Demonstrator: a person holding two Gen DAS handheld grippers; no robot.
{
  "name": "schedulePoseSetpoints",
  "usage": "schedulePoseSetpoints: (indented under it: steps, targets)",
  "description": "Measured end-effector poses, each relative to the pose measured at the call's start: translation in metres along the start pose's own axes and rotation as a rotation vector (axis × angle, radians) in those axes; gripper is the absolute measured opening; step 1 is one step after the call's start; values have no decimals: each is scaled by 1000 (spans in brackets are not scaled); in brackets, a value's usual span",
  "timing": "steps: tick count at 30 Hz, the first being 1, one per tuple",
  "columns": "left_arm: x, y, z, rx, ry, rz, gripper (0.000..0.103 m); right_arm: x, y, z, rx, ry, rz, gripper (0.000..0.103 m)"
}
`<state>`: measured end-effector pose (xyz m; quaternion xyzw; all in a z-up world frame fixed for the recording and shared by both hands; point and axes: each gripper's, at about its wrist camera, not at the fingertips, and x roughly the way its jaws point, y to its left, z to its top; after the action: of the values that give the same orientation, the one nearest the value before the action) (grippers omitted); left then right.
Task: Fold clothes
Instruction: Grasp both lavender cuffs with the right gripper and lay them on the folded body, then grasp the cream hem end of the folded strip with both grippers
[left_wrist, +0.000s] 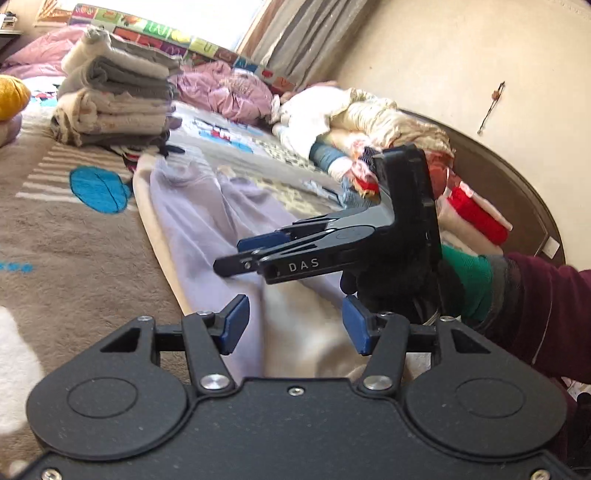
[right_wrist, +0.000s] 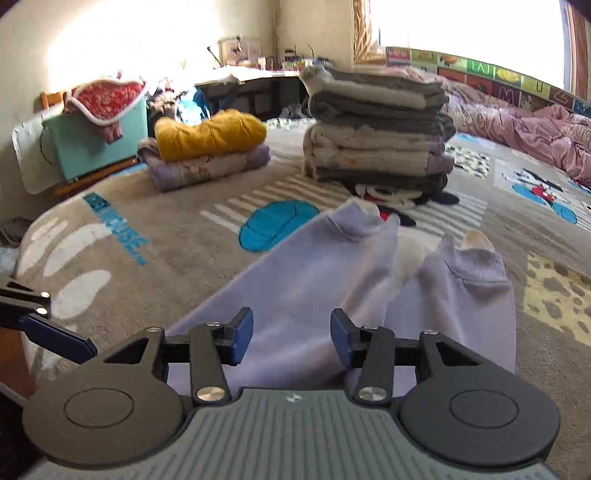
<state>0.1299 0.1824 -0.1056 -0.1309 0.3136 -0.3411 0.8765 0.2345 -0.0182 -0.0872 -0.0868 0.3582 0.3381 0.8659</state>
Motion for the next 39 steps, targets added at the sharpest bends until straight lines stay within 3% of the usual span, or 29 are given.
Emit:
schedulePoseSetpoints:
  steps: [1, 2, 5, 7, 11, 14, 18, 20, 23, 26, 33, 37, 39]
  targets:
    - [12, 2, -2, -14, 61, 18, 54, 4, -6, -3, 42, 9, 19, 51]
    - [20, 1, -3, -14, 102, 29, 54, -3, -10, -5, 83, -38, 24, 49]
    - [14, -11, -3, 43, 73, 1, 55, -28, -17, -7, 187, -164, 25, 47]
    - [10, -12, -5, 46, 56, -6, 55, -38, -20, -11, 224, -184, 26, 50]
    - [20, -17, -14, 92, 104, 15, 56, -67, -35, -39, 361, -245, 67, 50]
    - [5, -21, -13, 97, 46, 17, 56, -103, -40, -65, 414, -320, 58, 50]
    - [-18, -18, -19, 104, -52, 160, 56, -149, -49, -105, 417, -407, -6, 50]
    - [-22, -18, -25, 123, -64, 249, 62, -163, -56, -121, 405, -423, -51, 51]
    - [-27, -19, -36, 172, -69, 383, 62, -176, -61, -142, 351, -425, -113, 51]
    - [-36, -30, -46, 283, -75, 466, 62, -181, -53, -163, 224, -401, -149, 51]
    - [-22, -63, -85, 688, 32, 614, 62, -185, -2, -193, -194, -285, -173, 55]
    - [2, -74, -103, 938, 95, 689, 62, -164, 29, -204, -418, -172, -277, 57]
    - [12, -75, -111, 1049, 95, 728, 63, -156, 37, -209, -480, -170, -313, 58]
